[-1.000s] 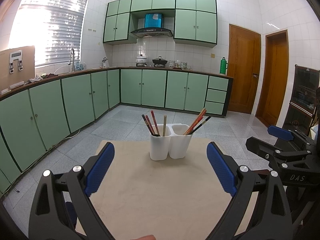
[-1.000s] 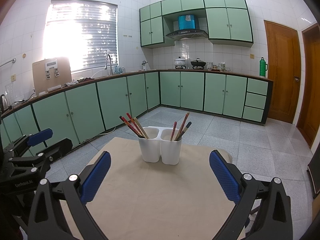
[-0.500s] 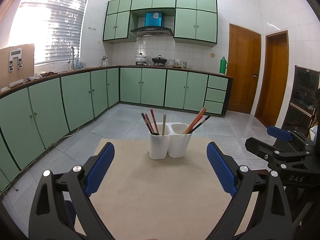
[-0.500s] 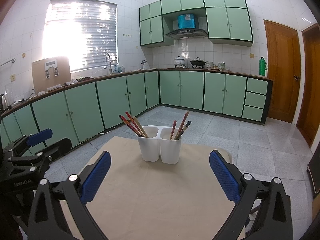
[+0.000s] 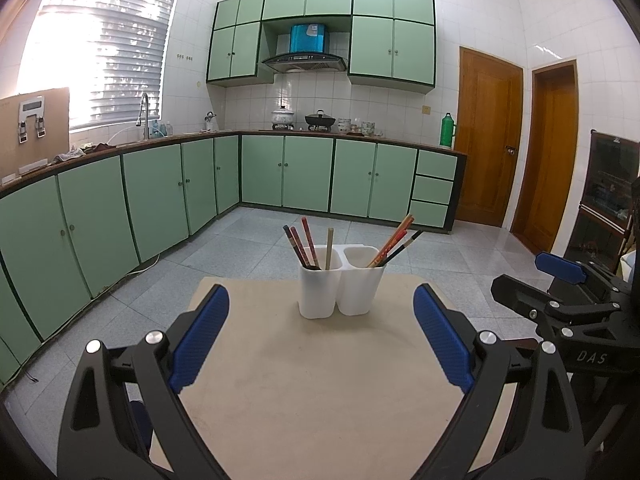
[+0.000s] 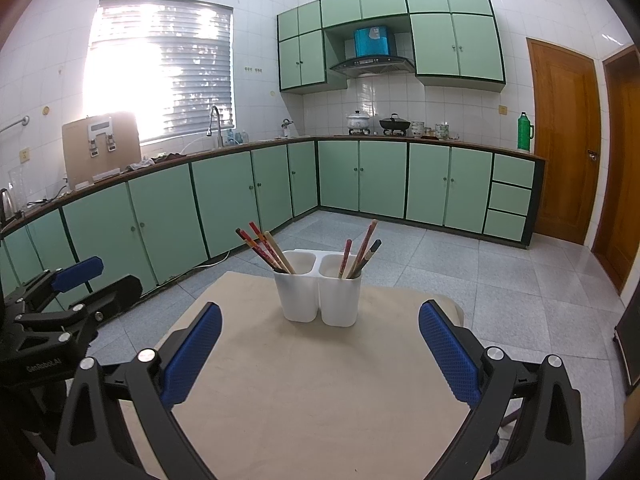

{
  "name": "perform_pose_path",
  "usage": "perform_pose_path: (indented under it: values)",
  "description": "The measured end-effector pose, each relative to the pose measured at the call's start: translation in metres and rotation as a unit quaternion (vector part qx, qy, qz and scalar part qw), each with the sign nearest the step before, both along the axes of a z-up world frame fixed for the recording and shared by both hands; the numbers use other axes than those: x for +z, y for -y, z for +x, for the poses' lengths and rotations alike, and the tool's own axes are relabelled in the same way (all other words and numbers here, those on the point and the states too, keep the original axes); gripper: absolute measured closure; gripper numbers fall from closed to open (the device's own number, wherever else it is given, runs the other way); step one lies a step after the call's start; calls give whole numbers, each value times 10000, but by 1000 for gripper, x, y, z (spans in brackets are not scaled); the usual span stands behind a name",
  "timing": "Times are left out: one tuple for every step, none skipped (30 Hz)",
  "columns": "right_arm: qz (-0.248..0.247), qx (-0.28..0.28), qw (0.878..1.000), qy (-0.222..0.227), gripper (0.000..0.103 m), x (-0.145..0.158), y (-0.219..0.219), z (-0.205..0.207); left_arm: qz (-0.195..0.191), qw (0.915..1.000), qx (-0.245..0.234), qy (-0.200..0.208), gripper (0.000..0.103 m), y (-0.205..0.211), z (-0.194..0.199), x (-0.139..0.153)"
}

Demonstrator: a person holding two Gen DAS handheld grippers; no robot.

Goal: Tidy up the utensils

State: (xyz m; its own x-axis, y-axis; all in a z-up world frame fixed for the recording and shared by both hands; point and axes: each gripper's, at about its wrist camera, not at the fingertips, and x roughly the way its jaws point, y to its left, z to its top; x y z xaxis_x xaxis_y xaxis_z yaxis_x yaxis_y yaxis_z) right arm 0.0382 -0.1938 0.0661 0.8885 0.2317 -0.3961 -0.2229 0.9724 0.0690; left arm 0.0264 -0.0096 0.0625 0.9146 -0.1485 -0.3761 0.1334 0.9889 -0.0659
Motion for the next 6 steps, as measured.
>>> perform_pose_path:
  values:
    - [2, 2, 10000, 2, 6, 0, 0, 0, -4, 10000, -1, -6, 13, 0, 0, 0]
    - [2, 1, 10000, 2, 6, 0, 0, 0, -5, 10000, 0, -11, 12, 1, 1, -1]
    - [-3, 0, 10000, 5, 6, -1, 0, 0, -7, 10000, 2, -10, 12, 1, 1, -1]
    - [-2, -1, 10000, 7, 6, -1, 0, 0, -3, 10000, 3, -10, 12, 1, 1, -1]
    - [3, 0, 10000, 5, 6, -1, 0, 0, -1, 10000, -1, -11, 13, 1, 1, -1]
    - [3, 0, 10000, 5, 6, -1, 0, 0, -3, 10000, -3, -14, 12, 1, 1, -1]
